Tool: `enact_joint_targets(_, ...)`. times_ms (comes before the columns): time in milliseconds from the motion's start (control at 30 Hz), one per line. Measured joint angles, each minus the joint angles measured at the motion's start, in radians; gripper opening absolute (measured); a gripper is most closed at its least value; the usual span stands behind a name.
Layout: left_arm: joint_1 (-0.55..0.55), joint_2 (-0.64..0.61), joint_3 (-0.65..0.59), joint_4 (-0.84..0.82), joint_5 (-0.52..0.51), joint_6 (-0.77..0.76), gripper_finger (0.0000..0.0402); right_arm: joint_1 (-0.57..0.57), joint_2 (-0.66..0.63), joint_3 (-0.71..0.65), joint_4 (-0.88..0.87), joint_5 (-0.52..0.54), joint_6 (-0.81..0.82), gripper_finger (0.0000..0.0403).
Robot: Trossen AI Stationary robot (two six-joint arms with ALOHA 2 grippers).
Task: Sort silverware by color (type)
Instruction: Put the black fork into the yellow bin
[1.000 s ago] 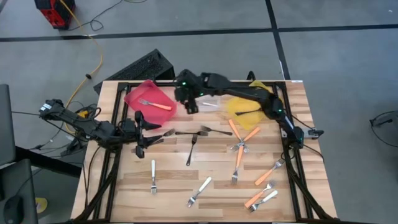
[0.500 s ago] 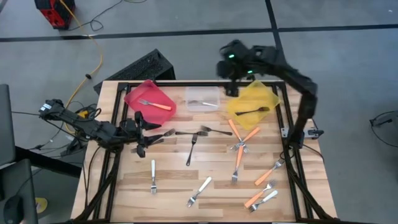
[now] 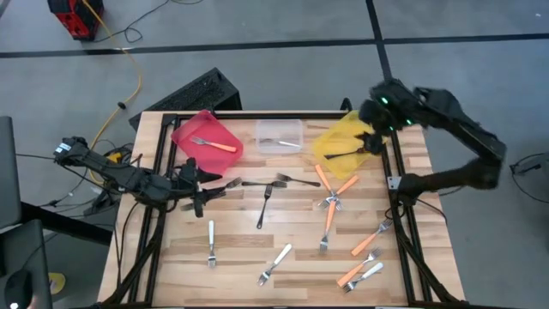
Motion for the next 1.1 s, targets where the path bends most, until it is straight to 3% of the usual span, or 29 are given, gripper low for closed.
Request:
enact_joint_targets(200,0.0,0.093,0.0,-0.083,-0.037,-0.103,0.0194,0.092,-0.219,-0.284,0.22,-0.001,0.144,0.031)
enact_joint_targets(400,0.0,0.226,0.0,-0.135,-0.031,-0.163,0.0194,0.205,-0.303,-0.434,0.361,-0.001,0.235,0.031)
enact_joint_targets(633,0.001,0.406,0.0,-0.175,-0.015,-0.275,0.0194,0.309,-0.295,-0.509,0.439,0.003,0.272,0.031)
enact_joint_targets(800,0.001,0.506,0.0,-0.175,0.066,-0.321,0.0194,0.351,-0.259,-0.525,0.455,0.005,0.271,0.031)
enact_joint_targets(1100,0.0,0.6,0.0,-0.174,0.075,-0.371,0.0194,0.383,-0.187,-0.525,0.548,0.007,0.229,0.031)
